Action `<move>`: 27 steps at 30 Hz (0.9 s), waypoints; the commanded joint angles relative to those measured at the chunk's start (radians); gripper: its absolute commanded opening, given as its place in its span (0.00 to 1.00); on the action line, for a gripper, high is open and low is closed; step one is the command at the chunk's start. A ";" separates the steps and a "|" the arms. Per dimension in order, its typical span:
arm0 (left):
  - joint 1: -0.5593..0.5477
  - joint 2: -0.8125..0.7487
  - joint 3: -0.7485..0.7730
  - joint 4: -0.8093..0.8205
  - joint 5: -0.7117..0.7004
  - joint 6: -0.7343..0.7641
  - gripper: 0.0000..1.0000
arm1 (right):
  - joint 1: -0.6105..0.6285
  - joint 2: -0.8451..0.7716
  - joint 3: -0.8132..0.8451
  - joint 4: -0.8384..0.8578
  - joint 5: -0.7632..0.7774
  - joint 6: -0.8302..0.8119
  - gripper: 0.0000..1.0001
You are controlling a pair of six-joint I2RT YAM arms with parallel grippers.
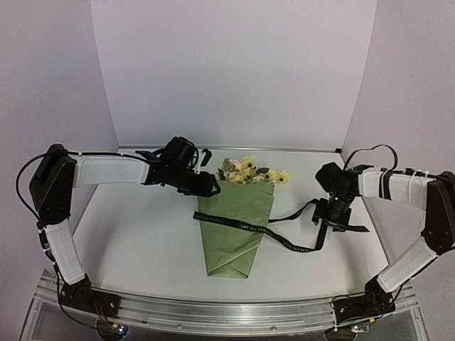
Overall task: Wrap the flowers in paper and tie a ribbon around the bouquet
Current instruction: Adjust the left side of the ribbon on the folded bouquet, then pick up the right side of the ribbon from the center of the board.
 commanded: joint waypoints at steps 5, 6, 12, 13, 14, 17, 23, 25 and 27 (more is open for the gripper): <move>-0.003 -0.068 -0.002 -0.018 -0.017 0.062 0.57 | -0.139 0.121 0.140 0.015 -0.166 -0.395 0.57; -0.003 -0.072 -0.002 -0.021 -0.017 0.068 0.57 | -0.143 0.143 0.157 0.015 -0.180 -0.436 0.56; -0.004 -0.098 -0.009 -0.050 -0.027 0.082 0.57 | -0.173 0.278 0.300 -0.068 -0.160 -0.550 0.57; -0.004 -0.104 -0.012 -0.052 -0.027 0.081 0.57 | -0.181 0.293 0.318 -0.080 -0.157 -0.553 0.57; -0.004 -0.111 -0.018 -0.051 -0.026 0.081 0.57 | -0.191 0.308 0.336 -0.091 -0.153 -0.556 0.58; -0.004 -0.123 -0.027 -0.051 -0.026 0.076 0.57 | -0.209 0.357 0.386 -0.132 -0.163 -0.569 0.58; -0.004 -0.132 -0.031 -0.052 -0.026 0.071 0.57 | -0.216 0.435 0.460 -0.231 -0.218 -0.552 0.52; -0.004 -0.134 -0.032 -0.052 -0.023 0.071 0.57 | -0.215 0.440 0.449 -0.233 -0.231 -0.548 0.50; -0.004 -0.136 -0.034 -0.051 -0.021 0.071 0.58 | -0.215 0.448 0.446 -0.239 -0.227 -0.545 0.49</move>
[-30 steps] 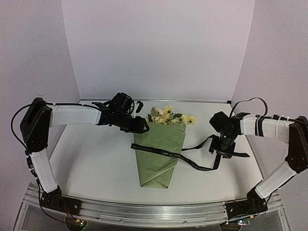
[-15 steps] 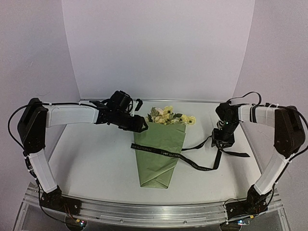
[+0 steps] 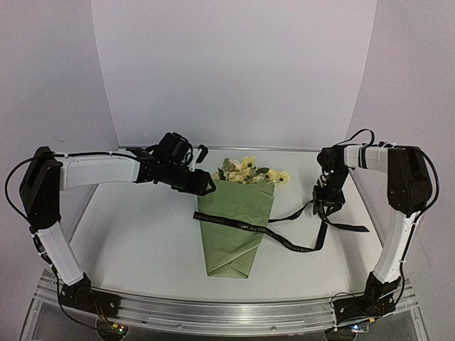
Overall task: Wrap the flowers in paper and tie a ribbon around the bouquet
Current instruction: Pick up the right side of the ribbon from the center of the board.
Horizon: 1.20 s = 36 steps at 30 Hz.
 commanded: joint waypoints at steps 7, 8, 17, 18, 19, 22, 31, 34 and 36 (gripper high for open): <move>-0.007 -0.065 -0.042 0.070 0.045 -0.030 0.58 | 0.002 0.022 0.086 -0.147 -0.068 0.004 0.14; -0.009 -0.065 -0.047 0.081 0.051 -0.035 0.58 | 0.002 0.021 0.100 -0.160 -0.068 0.003 0.12; -0.017 -0.069 -0.051 0.092 0.047 -0.049 0.58 | -0.006 0.048 0.135 -0.232 0.002 -0.003 0.58; -0.017 -0.070 -0.050 0.091 0.045 -0.049 0.58 | -0.011 0.060 0.136 -0.232 -0.006 0.013 0.59; -0.017 -0.071 -0.049 0.091 0.044 -0.048 0.58 | -0.015 0.071 0.138 -0.233 -0.016 0.028 0.59; -0.017 -0.068 -0.037 0.089 0.050 -0.047 0.58 | -0.029 0.103 0.143 -0.231 -0.039 0.072 0.58; -0.017 -0.066 -0.029 0.096 0.057 -0.053 0.58 | -0.066 0.211 0.252 -0.224 -0.083 0.202 0.51; -0.018 -0.069 -0.033 0.102 0.061 -0.061 0.58 | -0.066 0.225 0.279 -0.223 -0.079 0.202 0.49; -0.017 -0.071 -0.036 0.106 0.062 -0.063 0.58 | -0.067 0.236 0.299 -0.224 -0.073 0.198 0.47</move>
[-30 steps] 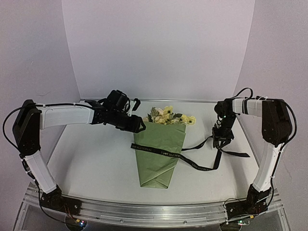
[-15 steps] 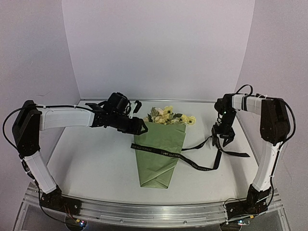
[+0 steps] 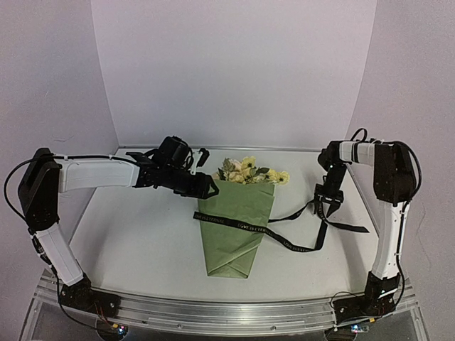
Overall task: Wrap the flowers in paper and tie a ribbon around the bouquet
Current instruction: Pick up the right side of the ribbon from the center of the board.
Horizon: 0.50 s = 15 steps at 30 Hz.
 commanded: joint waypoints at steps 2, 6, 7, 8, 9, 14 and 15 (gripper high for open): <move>-0.002 -0.053 0.015 0.043 0.016 -0.011 0.58 | 0.001 0.031 0.076 -0.025 -0.011 0.026 0.39; -0.002 -0.054 0.016 0.048 0.020 -0.013 0.58 | 0.000 0.023 0.088 -0.033 -0.057 0.052 0.10; -0.002 -0.054 0.014 0.054 0.023 -0.015 0.58 | 0.000 0.010 0.085 -0.033 -0.073 0.064 0.04; -0.002 -0.054 0.010 0.064 0.029 -0.017 0.58 | 0.000 -0.007 0.083 -0.034 -0.095 0.083 0.01; -0.002 -0.054 0.003 0.079 0.037 -0.018 0.58 | 0.001 -0.030 0.079 -0.035 -0.124 0.104 0.00; -0.031 -0.049 -0.026 0.181 0.043 -0.007 0.59 | 0.033 -0.177 0.056 -0.034 -0.248 0.252 0.00; -0.041 -0.046 -0.032 0.210 0.040 0.000 0.59 | 0.046 -0.202 0.059 -0.035 -0.262 0.286 0.00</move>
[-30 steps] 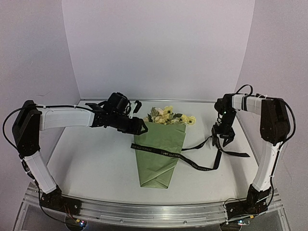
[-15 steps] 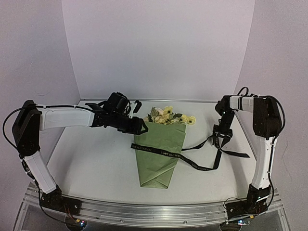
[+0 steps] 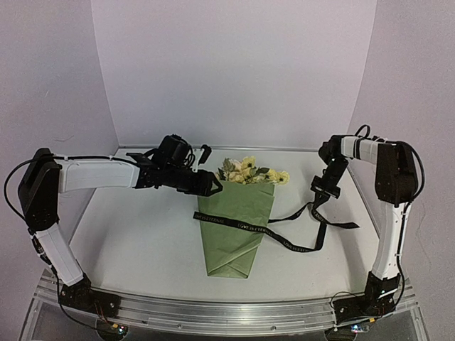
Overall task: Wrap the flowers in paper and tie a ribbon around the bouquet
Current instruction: Pick up the right side of the ribbon from the center of the board, then pass from the right arm to the left
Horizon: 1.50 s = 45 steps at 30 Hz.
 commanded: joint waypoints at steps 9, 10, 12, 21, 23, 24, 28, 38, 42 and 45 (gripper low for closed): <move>-0.124 0.059 0.012 0.289 -0.049 0.076 0.62 | 0.213 -0.308 0.006 0.078 -0.145 0.549 0.00; -0.134 0.067 0.015 0.300 -0.052 0.085 0.63 | 0.235 -0.321 -0.001 0.111 -0.133 0.603 0.00; -0.152 0.077 0.013 0.323 -0.058 0.101 0.65 | 0.277 -0.336 -0.008 0.181 -0.116 0.689 0.00; -0.182 0.073 -0.044 0.472 -0.039 0.168 0.66 | 0.382 -0.341 0.079 0.257 -0.008 0.886 0.00; -0.182 0.087 -0.045 0.499 -0.041 0.177 0.66 | 0.394 -0.335 0.096 0.282 -0.003 0.926 0.00; -0.182 0.096 -0.043 0.511 -0.040 0.183 0.66 | 0.400 -0.330 0.105 0.291 -0.006 0.945 0.00; -0.184 0.137 -0.025 0.559 -0.029 0.192 0.65 | 0.418 -0.321 0.144 0.306 0.001 0.982 0.00; -0.191 0.222 0.014 0.653 -0.009 0.193 0.64 | 0.429 -0.324 0.181 0.316 0.021 1.014 0.00; -0.192 0.261 0.031 0.704 -0.047 0.224 0.61 | 0.429 -0.328 0.176 0.330 0.018 1.023 0.00; -0.191 0.268 -0.017 0.821 -0.062 0.281 0.61 | 0.429 -0.328 0.176 0.333 0.015 1.024 0.00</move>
